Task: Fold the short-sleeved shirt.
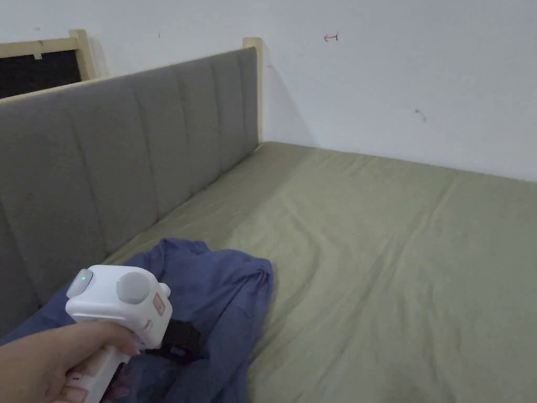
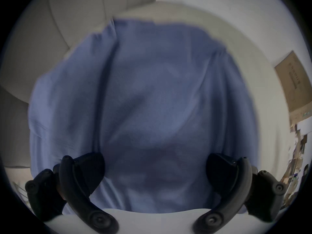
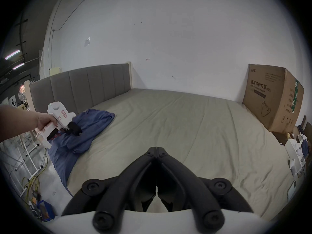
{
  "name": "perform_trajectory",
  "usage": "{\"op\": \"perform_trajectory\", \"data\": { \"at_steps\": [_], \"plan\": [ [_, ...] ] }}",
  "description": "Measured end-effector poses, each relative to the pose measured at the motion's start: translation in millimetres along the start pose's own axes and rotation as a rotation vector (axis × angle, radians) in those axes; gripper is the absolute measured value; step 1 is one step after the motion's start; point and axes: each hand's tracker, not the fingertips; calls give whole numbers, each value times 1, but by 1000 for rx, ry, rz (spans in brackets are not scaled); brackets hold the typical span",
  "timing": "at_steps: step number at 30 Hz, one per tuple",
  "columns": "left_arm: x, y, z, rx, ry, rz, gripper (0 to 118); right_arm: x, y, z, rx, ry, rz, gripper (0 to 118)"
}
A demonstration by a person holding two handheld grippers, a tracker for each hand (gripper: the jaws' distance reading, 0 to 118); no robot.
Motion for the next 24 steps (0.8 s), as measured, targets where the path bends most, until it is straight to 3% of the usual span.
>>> {"op": "perform_trajectory", "data": {
  "at_steps": [1,8,10,11,13,14,21,24],
  "plan": [
    [6,-1,-2,64,42,-58,118,0,-2,-2,-8,4,-2,0],
    [11,-11,15,108,71,-4,117,0,-11,3,-31,20,-38,0],
    [10,-12,20,156,73,-27,104,2,-10,10,-32,14,-38,0],
    [12,-14,27,196,57,-48,88,3,-9,14,-32,14,-39,0],
    [15,-23,43,246,95,-96,24,7,-5,24,-24,20,-42,0],
    [15,-24,47,246,98,-103,0,9,-4,29,-17,21,-40,0],
    [8,-46,160,464,41,-42,0,22,5,70,45,8,-51,0],
    [36,-63,225,578,-19,-101,0,29,5,88,69,0,-62,0]
  ]
}}
